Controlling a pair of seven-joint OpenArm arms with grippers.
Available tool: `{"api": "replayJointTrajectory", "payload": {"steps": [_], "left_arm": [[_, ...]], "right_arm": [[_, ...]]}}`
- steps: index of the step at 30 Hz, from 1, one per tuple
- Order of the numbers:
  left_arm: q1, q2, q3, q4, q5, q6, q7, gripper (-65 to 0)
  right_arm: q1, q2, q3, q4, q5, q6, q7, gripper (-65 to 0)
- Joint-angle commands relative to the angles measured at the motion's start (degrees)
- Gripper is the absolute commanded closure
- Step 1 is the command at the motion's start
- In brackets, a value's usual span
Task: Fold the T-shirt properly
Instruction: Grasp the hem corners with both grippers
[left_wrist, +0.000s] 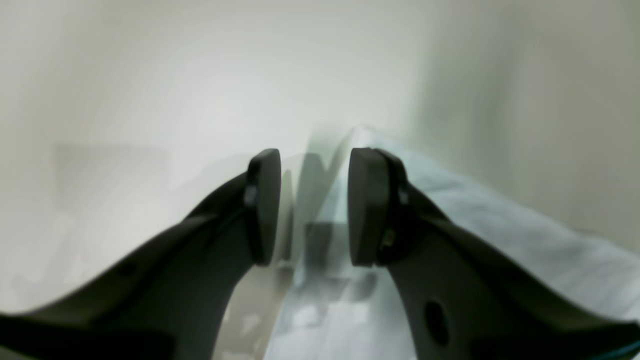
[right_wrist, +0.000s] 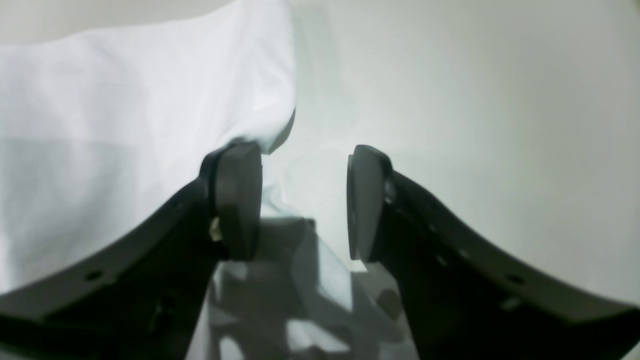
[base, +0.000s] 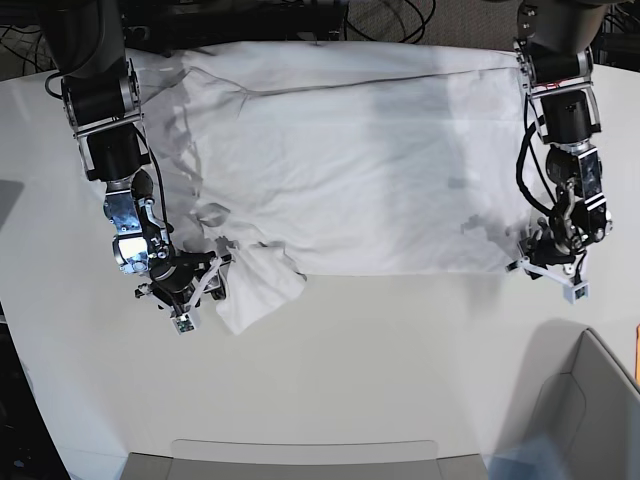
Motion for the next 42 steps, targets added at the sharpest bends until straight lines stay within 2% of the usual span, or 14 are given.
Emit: {"api": "replayJointTrajectory", "payload": {"steps": [1,4,8,11,15,18,19,21,23,24,26,29,35,42], "left_arm": [[-1.4,-1.6,1.9,1.1,-0.8,-0.8,-1.4,-23.2],[-1.4,-2.2,5.7,0.9,-2.7,-0.8,-1.6,-23.2],[0.1,-2.4,5.9,0.8,-6.4,-0.8,-1.6,-23.2],[0.5,-2.4,6.7,-1.2,-6.4,-0.8,-1.4,-23.4],[0.2,-3.5,11.4,-8.0,-7.0,-0.8,-3.6,-23.4],[0.6,-3.6,14.7,-7.9,-7.0,-0.8,-4.1,-23.3],[0.9,-3.6,15.6,-7.9,-7.0,-1.0,-4.1,-23.2],[1.6,-3.6,15.9,-7.9,-7.0,-4.3,-3.5,-19.1],[1.6,-3.3,15.4,-7.8,-7.0,-7.3,-1.9,-8.2],[1.6,-3.2,14.9,-7.8,-7.0,-7.7,-1.6,-1.0],[1.6,-3.2,14.2,-7.8,-6.9,-7.8,-1.5,0.0],[1.6,-3.2,11.7,-7.8,-6.8,-8.0,-1.9,0.0],[1.2,-3.1,0.1,-7.8,-6.8,-8.0,-6.2,0.0],[-3.1,-3.3,-5.9,-7.8,-6.4,-8.0,-6.4,0.0]], "right_arm": [[-0.3,0.5,-0.4,-0.6,-3.0,0.2,-6.1,-29.2],[-0.2,0.5,-0.4,-0.5,-3.0,0.2,-6.0,-29.2],[-0.2,0.5,-0.4,-0.5,-3.0,0.2,-5.9,-29.2],[-0.1,0.5,-0.4,-0.5,-3.0,0.2,-5.9,-29.2],[-0.1,0.5,-0.4,-0.5,-3.0,0.2,-5.9,-29.3],[-0.1,0.5,-0.4,-0.5,-3.0,0.2,-5.8,-29.3],[0.0,0.5,-0.5,-0.5,-3.0,0.2,-5.8,-29.3],[0.0,0.5,-0.7,-0.5,-3.0,0.2,-6.1,-29.2],[0.1,0.4,-0.8,-0.2,-3.0,0.3,-6.1,-26.5],[0.1,0.3,-0.8,0.6,-3.0,0.3,-6.1,-23.1],[0.1,0.3,-0.8,1.5,-3.0,0.3,-6.1,-15.2],[0.4,0.2,-0.3,1.7,-3.0,0.1,-5.7,0.0],[4.4,0.3,-0.3,2.5,-3.0,0.1,-4.6,0.0],[10.1,0.3,-0.3,2.5,-3.0,0.1,-1.0,0.0]]}}
